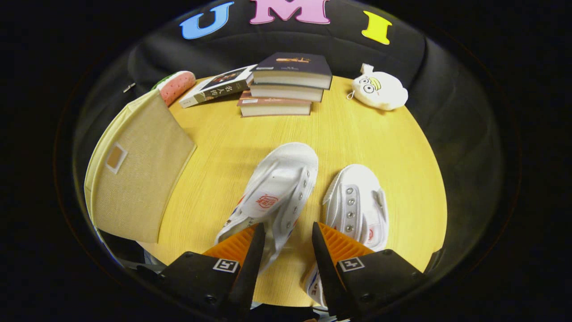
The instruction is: Open the storage box then place both shoes into the box .Put the left shoe in first, then the right shoe, with the right side of both shoes facing outward in a uniform manner.
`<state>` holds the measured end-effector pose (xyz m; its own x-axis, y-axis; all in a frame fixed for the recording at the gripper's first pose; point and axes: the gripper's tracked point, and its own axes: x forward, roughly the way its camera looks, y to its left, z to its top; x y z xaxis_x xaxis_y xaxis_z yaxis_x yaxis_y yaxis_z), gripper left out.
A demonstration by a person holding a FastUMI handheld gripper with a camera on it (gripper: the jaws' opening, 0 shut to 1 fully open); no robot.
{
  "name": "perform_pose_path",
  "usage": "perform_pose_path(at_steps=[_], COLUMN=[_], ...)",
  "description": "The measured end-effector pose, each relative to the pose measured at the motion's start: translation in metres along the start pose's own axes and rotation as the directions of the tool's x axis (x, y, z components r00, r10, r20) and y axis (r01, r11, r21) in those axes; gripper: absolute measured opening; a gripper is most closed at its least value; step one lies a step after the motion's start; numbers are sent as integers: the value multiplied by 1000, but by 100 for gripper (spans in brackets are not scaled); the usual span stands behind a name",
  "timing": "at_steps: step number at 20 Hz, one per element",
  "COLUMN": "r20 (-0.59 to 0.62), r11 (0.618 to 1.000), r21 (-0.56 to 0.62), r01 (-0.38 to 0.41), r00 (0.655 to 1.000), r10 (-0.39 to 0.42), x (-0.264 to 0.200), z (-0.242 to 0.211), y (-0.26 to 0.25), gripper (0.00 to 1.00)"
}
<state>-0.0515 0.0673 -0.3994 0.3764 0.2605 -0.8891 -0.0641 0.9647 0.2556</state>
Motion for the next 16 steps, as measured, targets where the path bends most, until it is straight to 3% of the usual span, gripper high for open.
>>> perform_pose_path(at_steps=[6,8,9,13,16], r20=[56,62,38,58,117], r11=[980,971,962,947,925], r21=[200,233,270,321,378], r01=[18,49,36,22,-37], r00=[998,996,998,997,993], r10=[-30,-65,-48,-43,-8], x=[32,34,30,5,-37], z=[21,25,24,34,56], y=[2,-9,-7,-10,5], gripper=[48,33,12,9,9])
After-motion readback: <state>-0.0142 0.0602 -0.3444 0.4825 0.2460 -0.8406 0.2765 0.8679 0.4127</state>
